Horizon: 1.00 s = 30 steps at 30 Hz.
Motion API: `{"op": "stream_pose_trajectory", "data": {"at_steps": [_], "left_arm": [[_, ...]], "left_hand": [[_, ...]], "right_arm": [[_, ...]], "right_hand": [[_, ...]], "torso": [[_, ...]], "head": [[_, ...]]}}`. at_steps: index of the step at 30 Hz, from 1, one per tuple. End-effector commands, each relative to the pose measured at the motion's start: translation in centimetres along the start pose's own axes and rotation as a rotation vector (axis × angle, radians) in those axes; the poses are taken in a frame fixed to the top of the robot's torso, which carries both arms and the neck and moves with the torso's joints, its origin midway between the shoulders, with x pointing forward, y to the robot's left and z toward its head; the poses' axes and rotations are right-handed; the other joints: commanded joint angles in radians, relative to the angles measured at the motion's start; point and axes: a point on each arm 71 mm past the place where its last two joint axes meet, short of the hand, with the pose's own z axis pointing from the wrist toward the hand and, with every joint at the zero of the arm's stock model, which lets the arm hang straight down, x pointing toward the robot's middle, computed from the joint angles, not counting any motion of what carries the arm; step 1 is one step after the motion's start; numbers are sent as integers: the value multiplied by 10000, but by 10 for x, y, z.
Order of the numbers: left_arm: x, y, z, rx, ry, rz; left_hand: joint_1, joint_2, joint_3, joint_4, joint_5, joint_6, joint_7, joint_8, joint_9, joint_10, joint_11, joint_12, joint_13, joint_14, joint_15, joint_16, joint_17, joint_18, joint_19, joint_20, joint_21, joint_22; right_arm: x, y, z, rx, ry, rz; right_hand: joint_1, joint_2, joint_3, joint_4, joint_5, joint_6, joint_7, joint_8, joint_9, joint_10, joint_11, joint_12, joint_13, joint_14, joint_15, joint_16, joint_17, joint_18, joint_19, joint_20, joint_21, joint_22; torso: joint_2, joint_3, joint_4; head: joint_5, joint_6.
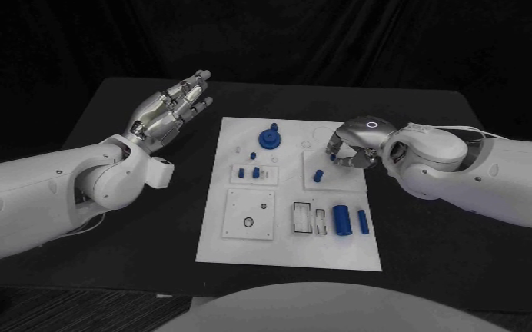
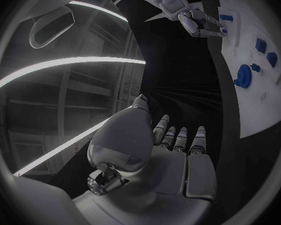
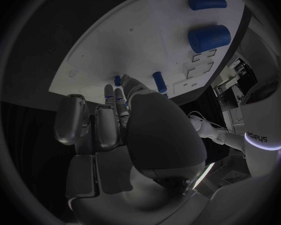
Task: Assemble the parts on the task board
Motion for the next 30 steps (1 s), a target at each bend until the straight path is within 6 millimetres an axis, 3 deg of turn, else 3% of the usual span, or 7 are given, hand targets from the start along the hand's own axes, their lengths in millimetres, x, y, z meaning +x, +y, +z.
{"op": "stream_pose_trajectory", "data": {"at_steps": [1, 4, 12, 14, 19, 27, 30], "left_arm": [[2, -1, 0, 262, 177, -219], [2, -1, 1, 208, 206, -240], [1, 0, 0, 94, 246, -272], [1, 1, 0, 66, 250, -275], [2, 1, 1, 12, 272, -291], [1, 3, 0, -58, 251, -287], [1, 4, 0, -84, 263, -302]], "left_hand": [[184, 1, -36, -36, 117, -31, 42, -9, -11, 2, 96, -66, -14, -4, 134, -36, -11, 169, 25, 128, 25, 32], [510, -35, 45, -129, 477, 72, 116, 34, 2, 2, 141, -66, -14, -4, 193, -36, -11, 170, 40, 203, 31, 53], [810, -57, 116, -173, 808, 194, 177, 86, 16, 2, 191, -66, -14, -4, 293, -36, -11, 176, 75, 296, 54, 139], [1016, -88, 171, -290, 1084, 334, 251, 134, 33, 2, 255, -66, -14, -4, 350, -36, -11, 177, 94, 348, 64, 168], [1138, -102, 198, -351, 1260, 590, 326, 228, 61, 2, 317, -66, -14, -4, 404, -36, -11, 183, 138, 413, 92, 265], [1203, -97, 211, -371, 1369, 628, 370, 269, 61, 2, 366, -66, -14, -4, 515, -36, -11, 192, 226, 532, 145, 418], [1257, -99, 226, -407, 1444, 654, 398, 291, 65, 2, 397, -66, -14, -4, 578, -36, -11, 193, 278, 589, 174, 486]], "right_arm": [[5, 0, 1, -39, 358, -59], [6, 0, 2, -46, 403, -70], [10, 1, 5, -114, 369, -46], [11, 1, 7, -127, 374, -47], [13, 0, 9, -179, 247, -24], [12, 0, 9, -193, -124, 40], [11, 0, 9, -185, -221, 56]], "right_hand": [[174, -38, 121, -86, 510, 123, -7, 66, 39, 75, -2, 69, 0, 58, -73, 33, 13, 50, -27, -35, -52, 1616], [179, -35, 182, -107, 682, 331, -54, 159, 104, 100, -13, 99, -4, 53, -74, 26, 7, 60, -36, -43, -88, 1609], [164, 29, 262, -182, 712, 809, -68, 380, 293, 577, -57, 362, 62, 74, -46, 47, 68, 54, -19, -32, -82, 1613], [192, 44, 298, -230, 846, 894, -73, 414, 337, 682, -71, 407, 70, 77, -16, 46, 70, 48, -9, -13, -65, 1618], [232, 93, 375, -391, 1172, 1226, -63, 558, 492, 1078, -128, 567, 109, 86, 82, 56, 97, 42, -2, 59, -58, 1622], [230, 205, 380, -561, 949, 1573, -60, 698, 671, 1482, -192, 677, 145, 93, 56, 61, 120, 47, 9, 72, -27, 1630], [278, 226, 395, -622, 910, 1599, -62, 702, 694, 1524, -205, 679, 146, 92, 48, 59, 119, 44, 15, 65, -6, 1636]], "torso": [[4, -4, -14], [3, -4, -10], [-2, -1, 0], [-3, -1, 1], [2, -2, 10], [7, -3, -22], [0, 0, -6]], "head": [[-5, 0], [-17, 0], [-7, 0], [11, 0], [2, 0], [42, 0], [55, 0]]}}
